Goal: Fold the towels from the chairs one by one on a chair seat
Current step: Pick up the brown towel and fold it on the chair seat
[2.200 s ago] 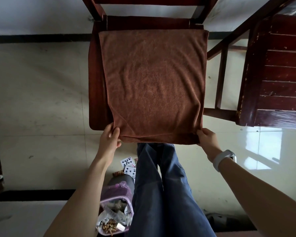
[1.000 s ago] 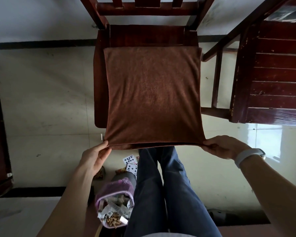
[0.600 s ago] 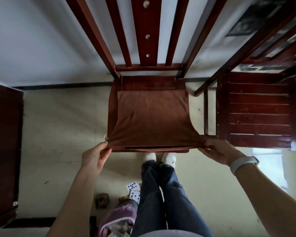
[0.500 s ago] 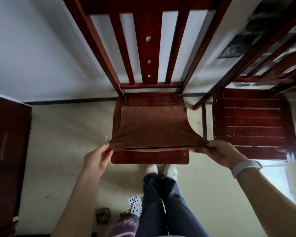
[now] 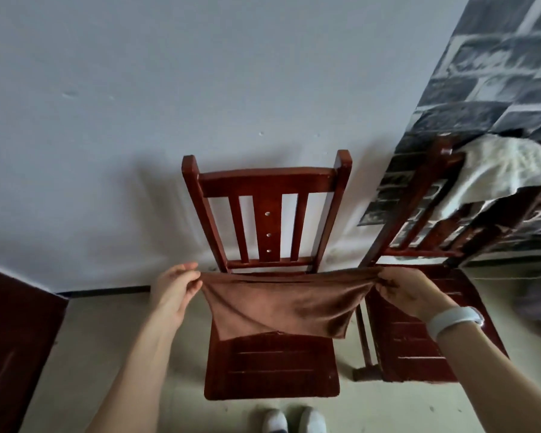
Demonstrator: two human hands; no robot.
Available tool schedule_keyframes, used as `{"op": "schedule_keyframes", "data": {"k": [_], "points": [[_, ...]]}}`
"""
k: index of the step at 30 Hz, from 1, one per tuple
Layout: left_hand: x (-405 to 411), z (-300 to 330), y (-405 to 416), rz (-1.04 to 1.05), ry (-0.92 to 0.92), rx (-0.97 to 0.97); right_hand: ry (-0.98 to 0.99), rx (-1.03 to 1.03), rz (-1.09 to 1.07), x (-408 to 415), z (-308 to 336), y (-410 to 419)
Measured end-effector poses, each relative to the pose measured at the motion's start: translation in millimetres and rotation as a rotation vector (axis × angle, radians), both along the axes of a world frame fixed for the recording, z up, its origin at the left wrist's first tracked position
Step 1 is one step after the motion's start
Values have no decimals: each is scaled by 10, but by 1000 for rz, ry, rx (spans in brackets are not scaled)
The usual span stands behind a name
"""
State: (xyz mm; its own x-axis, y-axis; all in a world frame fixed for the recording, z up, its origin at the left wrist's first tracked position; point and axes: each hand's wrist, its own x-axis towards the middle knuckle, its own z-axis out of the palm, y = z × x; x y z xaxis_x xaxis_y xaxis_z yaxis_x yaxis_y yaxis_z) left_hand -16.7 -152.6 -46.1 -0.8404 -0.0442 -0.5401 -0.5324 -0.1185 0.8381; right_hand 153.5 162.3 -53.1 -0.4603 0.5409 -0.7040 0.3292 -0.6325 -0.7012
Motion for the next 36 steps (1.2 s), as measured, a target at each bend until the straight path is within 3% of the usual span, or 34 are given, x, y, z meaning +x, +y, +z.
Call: {"op": "schedule_keyframes", "data": {"k": [4,6,9,15,24,29,36], "points": [[-20,266,69,-228,175,-95,0,127,10,10,227,50],[3,336,60,-340,267,-244,19,159,-16,34,305,91],[91,371,72,-578,442,-585,129,29,-95,104,397,142],[250,254,212,-808,630,-860,173,-77,-175,202,458,193],[294,378,331,-587,778,-808,170,-21,-240,304,461,304],[267,458,383,-597,766,-791,58,205,-229,321,331,271],[227,550,438,-601,762,-788,110,204,-256,356,296,271]]}}
